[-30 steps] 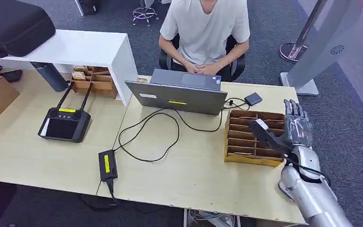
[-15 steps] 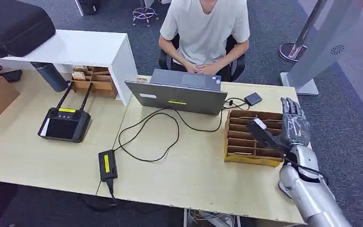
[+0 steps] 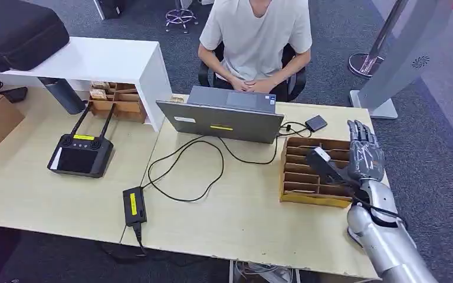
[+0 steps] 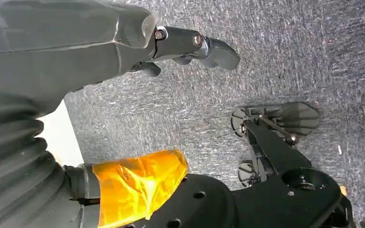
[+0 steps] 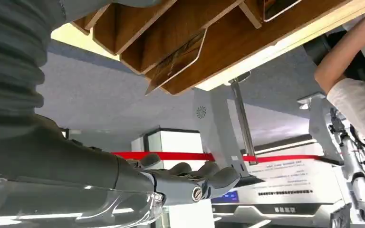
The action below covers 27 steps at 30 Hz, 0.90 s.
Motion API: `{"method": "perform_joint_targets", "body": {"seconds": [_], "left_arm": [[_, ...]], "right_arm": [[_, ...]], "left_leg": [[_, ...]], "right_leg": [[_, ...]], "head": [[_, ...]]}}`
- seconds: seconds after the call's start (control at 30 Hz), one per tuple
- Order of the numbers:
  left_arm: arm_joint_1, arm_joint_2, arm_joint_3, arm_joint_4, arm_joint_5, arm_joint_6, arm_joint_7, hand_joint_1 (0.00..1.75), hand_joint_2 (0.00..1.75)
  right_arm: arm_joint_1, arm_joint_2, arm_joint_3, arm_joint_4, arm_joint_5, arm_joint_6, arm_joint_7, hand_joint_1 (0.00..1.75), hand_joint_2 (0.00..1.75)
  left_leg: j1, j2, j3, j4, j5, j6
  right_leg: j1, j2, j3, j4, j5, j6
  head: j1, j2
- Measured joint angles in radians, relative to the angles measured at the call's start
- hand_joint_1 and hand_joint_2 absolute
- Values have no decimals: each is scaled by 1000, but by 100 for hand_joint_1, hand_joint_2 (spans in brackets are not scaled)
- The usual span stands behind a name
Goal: Pass the card to the sensor for recognition and then transmit it.
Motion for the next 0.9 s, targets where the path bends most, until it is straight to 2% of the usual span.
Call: {"method": "perform_joint_targets", "body": {"seconds": [0.2,0.23,0.9], "left_arm": [[-7,0,-5,1,0,-3,2,0,175],[-8,0,-5,1,0,-3,3,0,175],[-6,1,-6,1,0,-6,-3,0,175]], "right_arm": [[0,1,10,-17,1,3,1,0,175],[0,1,13,-18,1,4,2,175,175],[4,1,18,-54,-88,26,-24,175,175]], "left_leg": [[0,0,0,0,0,0],[0,0,0,0,0,0],[0,0,0,0,0,0]], "right_leg": [[0,0,0,0,0,0],[0,0,0,0,0,0],[0,0,0,0,0,0]], "head": [[0,0],[0,0],[0,0]]}}
